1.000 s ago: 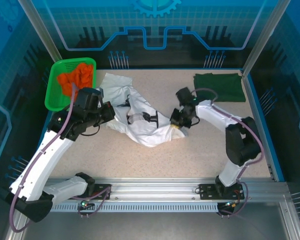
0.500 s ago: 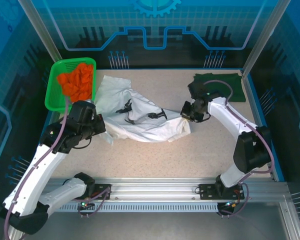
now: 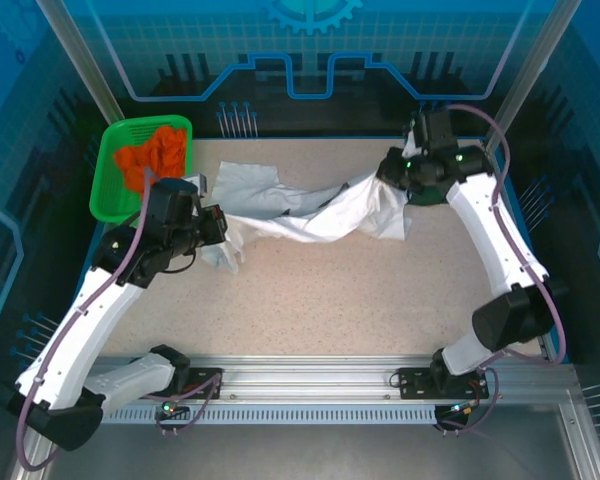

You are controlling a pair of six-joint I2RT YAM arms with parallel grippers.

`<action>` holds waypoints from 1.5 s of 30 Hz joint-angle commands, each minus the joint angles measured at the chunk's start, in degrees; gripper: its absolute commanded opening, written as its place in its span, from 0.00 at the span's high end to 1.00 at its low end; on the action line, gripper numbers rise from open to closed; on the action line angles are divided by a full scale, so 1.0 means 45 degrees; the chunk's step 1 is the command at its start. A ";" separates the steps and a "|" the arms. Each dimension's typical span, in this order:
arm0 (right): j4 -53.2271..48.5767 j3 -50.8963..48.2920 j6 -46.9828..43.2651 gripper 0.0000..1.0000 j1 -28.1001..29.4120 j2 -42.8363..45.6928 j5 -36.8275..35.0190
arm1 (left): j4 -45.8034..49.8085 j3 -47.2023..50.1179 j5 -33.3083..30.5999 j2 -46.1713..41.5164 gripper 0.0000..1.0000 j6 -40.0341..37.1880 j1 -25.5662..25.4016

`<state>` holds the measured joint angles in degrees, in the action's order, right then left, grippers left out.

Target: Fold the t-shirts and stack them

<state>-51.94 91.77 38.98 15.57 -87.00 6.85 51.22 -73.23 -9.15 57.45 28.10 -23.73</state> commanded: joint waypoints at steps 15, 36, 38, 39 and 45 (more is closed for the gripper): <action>-0.0195 -0.6279 0.0209 0.42 -0.0384 -0.0284 0.1067 | 0.1218 0.2020 -0.0193 -0.1743 0.97 -0.0486 0.0195; 0.1950 0.3054 0.2995 0.43 0.0689 -1.1275 0.2427 | 0.0325 0.2564 -0.0422 -0.0953 0.96 0.0339 0.0207; 0.1342 0.4296 0.2785 0.40 0.0771 -1.1471 0.2595 | 0.0392 0.2563 -0.0467 -0.0874 0.95 0.0337 0.0207; 0.1043 0.4684 0.2508 0.37 0.0856 -1.1279 0.2567 | 0.0438 0.2539 -0.0467 -0.0807 0.95 0.0322 0.0195; 0.2706 -0.0254 0.1311 0.29 0.0693 -0.5991 0.1465 | 0.0352 0.2660 -0.0420 -0.0745 0.95 0.0378 0.0213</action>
<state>-41.39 99.31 47.07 18.96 -126.45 15.81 53.65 -62.06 -9.85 54.19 29.67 -23.35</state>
